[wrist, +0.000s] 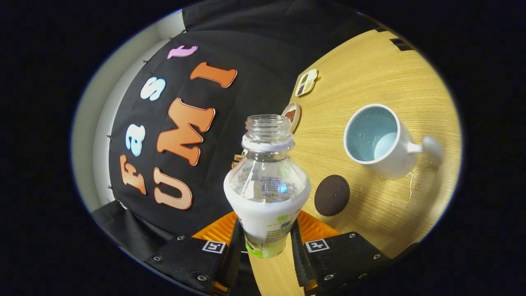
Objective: Take the bottle from table, then pour the juice into the cup, finally place the bottle on the coaster
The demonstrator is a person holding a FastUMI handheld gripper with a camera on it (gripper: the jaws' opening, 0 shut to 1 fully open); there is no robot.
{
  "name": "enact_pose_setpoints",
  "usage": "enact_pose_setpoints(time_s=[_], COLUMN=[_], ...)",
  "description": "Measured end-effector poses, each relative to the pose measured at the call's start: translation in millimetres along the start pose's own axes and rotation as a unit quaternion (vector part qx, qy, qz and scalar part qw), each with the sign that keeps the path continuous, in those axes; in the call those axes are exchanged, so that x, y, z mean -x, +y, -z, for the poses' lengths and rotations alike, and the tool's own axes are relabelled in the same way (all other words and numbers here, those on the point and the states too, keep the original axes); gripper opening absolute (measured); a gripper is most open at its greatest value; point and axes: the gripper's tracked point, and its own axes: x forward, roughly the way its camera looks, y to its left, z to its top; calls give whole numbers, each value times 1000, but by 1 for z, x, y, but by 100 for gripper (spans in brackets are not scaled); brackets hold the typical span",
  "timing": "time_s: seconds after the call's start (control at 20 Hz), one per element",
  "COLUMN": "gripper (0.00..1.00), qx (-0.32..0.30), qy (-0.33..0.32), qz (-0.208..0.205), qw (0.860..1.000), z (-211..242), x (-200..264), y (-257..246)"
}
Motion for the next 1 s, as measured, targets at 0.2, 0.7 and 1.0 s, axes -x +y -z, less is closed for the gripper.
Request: enact_pose_setpoints(time_s=[0.2,0.7,1.0], gripper=[56,55,56], qx=[-52,-116,-152], qy=[1,5,7], qz=[-7,-17,-22], qw=[999,993,988], z=[-1,-4,-4], x=[-1,-8,-13], y=[1,6,12])
